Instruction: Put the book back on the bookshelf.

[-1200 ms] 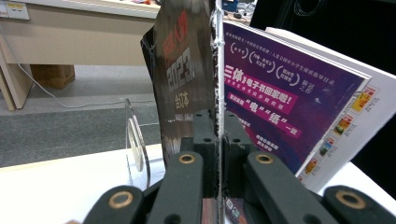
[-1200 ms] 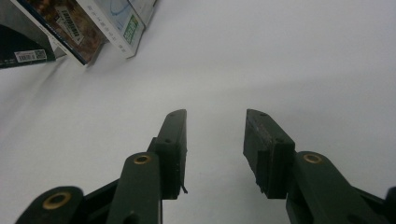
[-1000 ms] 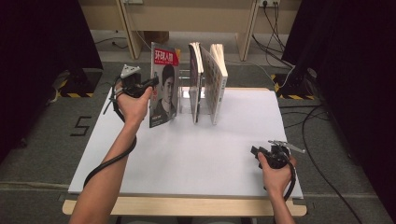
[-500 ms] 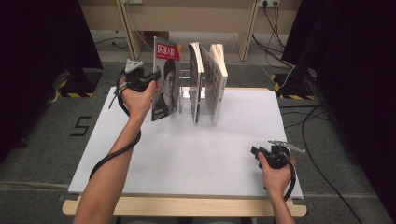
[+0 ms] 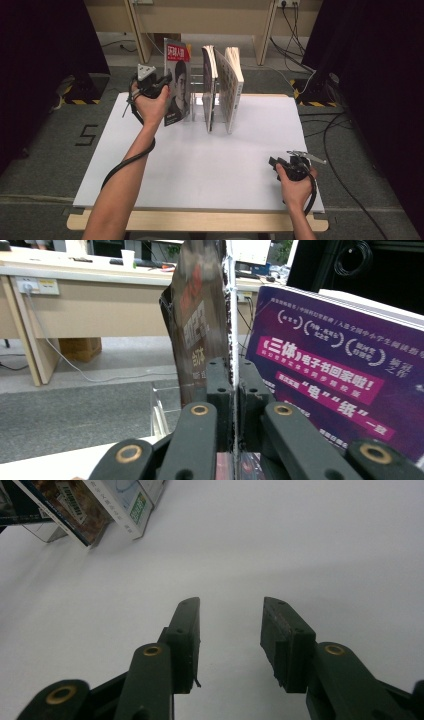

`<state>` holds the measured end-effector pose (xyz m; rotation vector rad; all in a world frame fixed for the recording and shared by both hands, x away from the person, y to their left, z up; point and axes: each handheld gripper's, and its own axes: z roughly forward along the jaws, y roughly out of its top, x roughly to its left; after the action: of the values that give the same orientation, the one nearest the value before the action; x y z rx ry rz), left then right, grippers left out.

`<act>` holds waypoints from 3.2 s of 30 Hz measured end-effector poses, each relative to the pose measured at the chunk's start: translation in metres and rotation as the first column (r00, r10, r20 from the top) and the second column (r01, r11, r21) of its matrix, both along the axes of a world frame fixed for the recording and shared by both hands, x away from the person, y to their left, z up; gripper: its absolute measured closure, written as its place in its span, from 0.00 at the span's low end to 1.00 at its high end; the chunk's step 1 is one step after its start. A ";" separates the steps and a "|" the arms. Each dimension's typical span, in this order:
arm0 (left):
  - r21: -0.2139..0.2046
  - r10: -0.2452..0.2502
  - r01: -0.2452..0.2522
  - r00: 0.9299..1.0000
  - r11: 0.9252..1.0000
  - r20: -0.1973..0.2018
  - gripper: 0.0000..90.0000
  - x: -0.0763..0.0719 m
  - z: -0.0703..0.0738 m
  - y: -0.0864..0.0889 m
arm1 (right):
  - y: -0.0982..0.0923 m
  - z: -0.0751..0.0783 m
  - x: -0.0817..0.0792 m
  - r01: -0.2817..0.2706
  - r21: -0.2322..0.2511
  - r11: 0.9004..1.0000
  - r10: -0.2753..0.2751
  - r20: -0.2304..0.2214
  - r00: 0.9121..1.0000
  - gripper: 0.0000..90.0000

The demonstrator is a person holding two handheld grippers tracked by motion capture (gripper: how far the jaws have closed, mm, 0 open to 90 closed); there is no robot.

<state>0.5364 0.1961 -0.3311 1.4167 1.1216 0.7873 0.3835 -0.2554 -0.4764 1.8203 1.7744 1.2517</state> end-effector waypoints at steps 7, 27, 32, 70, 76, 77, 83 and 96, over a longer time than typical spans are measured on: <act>0.062 0.020 -0.022 0.999 0.998 0.035 0.96 -0.022 -0.011 0.012 | 0.001 0.001 -0.001 -0.003 0.000 1.000 0.003 -0.006 1.000 0.67; 0.101 -0.008 0.008 1.000 0.995 -0.008 0.94 -0.093 -0.062 0.043 | 0.004 0.001 -0.001 -0.005 0.002 1.000 0.005 -0.012 1.000 0.67; 0.103 -0.015 0.015 1.000 0.995 -0.009 0.93 -0.098 -0.067 0.043 | 0.004 0.000 -0.001 -0.008 0.000 1.000 0.008 -0.014 1.000 0.67; 0.093 -0.070 0.065 0.997 0.993 0.045 0.86 -0.083 -0.054 0.035 | 0.006 -0.002 -0.001 -0.003 0.014 1.000 0.004 -0.037 0.999 0.66; 0.092 -0.079 0.075 0.996 0.993 0.046 0.86 -0.080 -0.049 0.033 | 0.005 -0.002 -0.001 -0.007 0.010 1.000 0.008 -0.029 1.000 0.66; 0.101 -0.087 0.082 0.995 0.991 0.046 0.89 -0.080 -0.049 0.032 | 0.005 -0.002 -0.001 -0.008 0.010 1.000 0.009 -0.029 1.000 0.66; 0.131 -0.117 0.112 0.993 0.985 0.034 0.95 -0.085 -0.051 0.028 | 0.005 -0.001 -0.001 -0.010 0.012 1.000 0.010 -0.030 0.999 0.66; 0.152 -0.157 0.157 0.987 0.976 -0.012 0.94 -0.091 -0.061 0.027 | 0.004 -0.002 -0.001 -0.007 0.014 1.000 0.007 -0.033 0.999 0.66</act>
<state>0.4452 0.2228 -0.3918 1.6124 0.9519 0.7723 0.3826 -0.2510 -0.4781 1.8546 1.7956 1.2463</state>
